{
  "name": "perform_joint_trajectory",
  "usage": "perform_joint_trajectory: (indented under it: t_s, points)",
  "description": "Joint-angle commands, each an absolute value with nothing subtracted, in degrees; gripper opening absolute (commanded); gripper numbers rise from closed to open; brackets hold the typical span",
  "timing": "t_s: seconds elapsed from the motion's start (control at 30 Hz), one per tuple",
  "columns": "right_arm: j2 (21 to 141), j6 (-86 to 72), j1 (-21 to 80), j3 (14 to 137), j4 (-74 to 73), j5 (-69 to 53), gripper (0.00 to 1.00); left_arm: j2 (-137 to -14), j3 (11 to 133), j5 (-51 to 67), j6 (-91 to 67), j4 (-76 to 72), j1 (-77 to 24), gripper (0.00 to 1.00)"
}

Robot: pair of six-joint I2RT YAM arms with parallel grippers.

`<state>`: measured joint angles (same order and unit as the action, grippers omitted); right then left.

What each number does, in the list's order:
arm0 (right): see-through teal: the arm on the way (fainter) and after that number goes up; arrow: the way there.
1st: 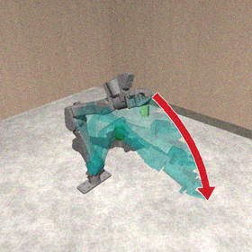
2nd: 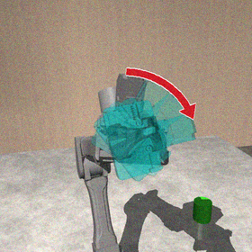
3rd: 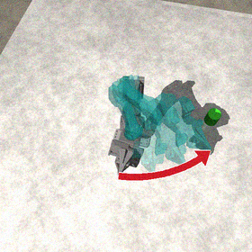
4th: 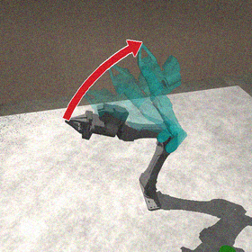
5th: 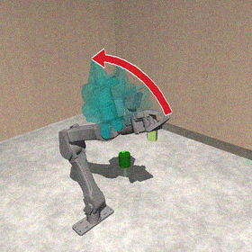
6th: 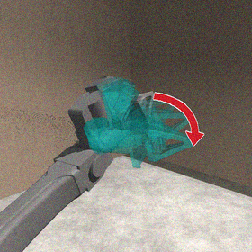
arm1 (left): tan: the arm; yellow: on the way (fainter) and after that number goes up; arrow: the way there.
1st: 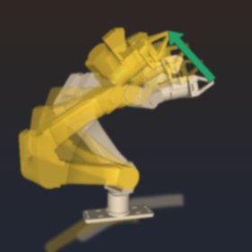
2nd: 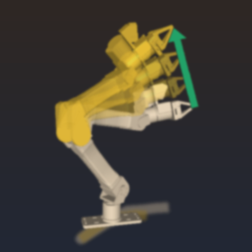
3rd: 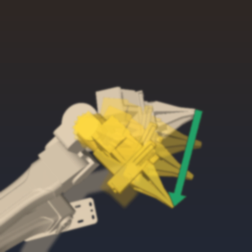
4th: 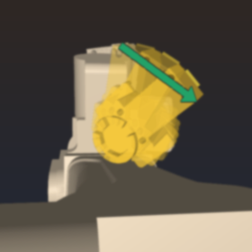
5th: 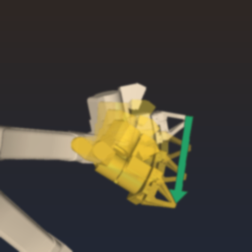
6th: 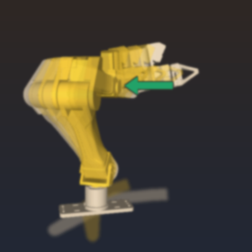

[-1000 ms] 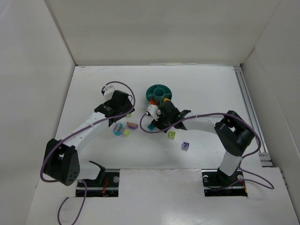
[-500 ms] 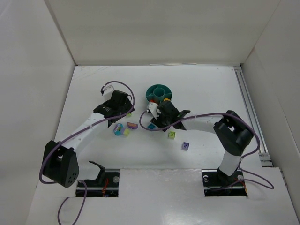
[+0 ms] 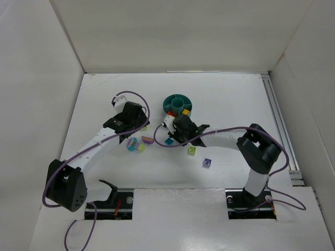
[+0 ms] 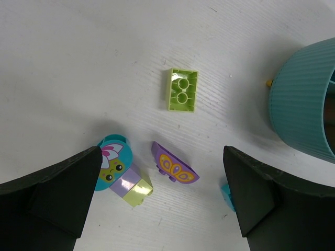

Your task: Sort the legos into containers by color

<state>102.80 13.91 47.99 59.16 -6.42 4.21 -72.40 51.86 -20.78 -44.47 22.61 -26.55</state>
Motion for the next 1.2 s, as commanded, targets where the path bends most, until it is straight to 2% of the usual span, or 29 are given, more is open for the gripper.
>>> perform_joint_trajectory:
  t_s: [0.0, 0.2, 0.53, 0.73, 1.17]
  points:
    - [104.1, 12.7, 48.5, 60.1, -6.6, 4.9, 0.24, -70.5, 51.1, -20.9, -44.9, 22.4, -26.4, 1.00]
    - [101.8, 13.2, 48.5, 59.5, -6.6, 4.9, 0.16, -69.4, 51.1, -20.9, -44.9, 22.4, -26.4, 1.00]
    - [93.1, 18.4, 47.9, 61.8, -7.1, 3.8, 0.15, -69.4, 50.5, -20.9, -44.9, 22.4, -26.4, 1.00]
    - [93.1, 22.4, 45.4, 68.5, -8.3, 3.8, 0.15, -69.4, 50.5, -20.9, -44.9, 21.9, -26.4, 1.00]
    - [102.4, 25.9, 44.3, 81.6, -10.9, 6.2, 0.15, -70.5, 50.5, -19.3, -44.4, 21.4, -25.3, 1.00]
